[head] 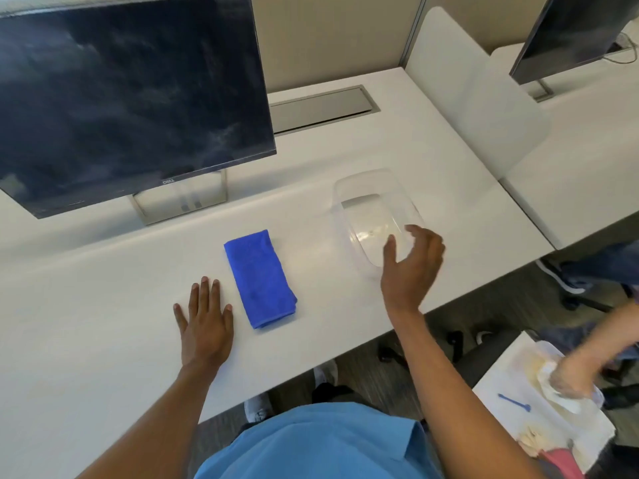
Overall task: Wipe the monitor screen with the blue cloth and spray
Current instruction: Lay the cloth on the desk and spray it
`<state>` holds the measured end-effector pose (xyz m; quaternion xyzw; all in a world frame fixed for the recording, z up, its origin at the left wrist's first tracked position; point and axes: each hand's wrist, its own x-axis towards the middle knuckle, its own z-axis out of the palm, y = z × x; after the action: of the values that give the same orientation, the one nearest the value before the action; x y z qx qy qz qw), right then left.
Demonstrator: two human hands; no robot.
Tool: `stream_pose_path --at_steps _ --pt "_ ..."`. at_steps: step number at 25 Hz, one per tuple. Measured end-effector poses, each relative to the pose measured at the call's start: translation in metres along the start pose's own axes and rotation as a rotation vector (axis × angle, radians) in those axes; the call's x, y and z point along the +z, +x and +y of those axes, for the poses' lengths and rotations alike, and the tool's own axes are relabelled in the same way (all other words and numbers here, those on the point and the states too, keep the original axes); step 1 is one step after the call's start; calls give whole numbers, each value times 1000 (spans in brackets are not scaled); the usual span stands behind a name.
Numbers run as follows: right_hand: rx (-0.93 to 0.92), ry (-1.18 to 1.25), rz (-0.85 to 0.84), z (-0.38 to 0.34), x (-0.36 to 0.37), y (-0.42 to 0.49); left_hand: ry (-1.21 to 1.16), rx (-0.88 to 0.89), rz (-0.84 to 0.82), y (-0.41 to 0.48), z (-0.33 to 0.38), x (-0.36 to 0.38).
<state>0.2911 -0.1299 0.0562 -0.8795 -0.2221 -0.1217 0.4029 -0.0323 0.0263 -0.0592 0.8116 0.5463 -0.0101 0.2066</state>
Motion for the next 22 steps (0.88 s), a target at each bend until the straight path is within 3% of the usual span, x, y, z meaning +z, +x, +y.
stream_pose_path --at_steps 3,5,13,22 --pt "230 -95 -59 21 -10 19 -1 -7 -2 0 3 -1" --pt "288 -99 -110 30 -10 27 0 -17 -6 -1 6 -1" --pt "198 -165 -179 40 3 39 20 -31 -28 -2 7 0" --pt "118 -380 -392 48 14 59 13 -52 -26 -2 10 3"
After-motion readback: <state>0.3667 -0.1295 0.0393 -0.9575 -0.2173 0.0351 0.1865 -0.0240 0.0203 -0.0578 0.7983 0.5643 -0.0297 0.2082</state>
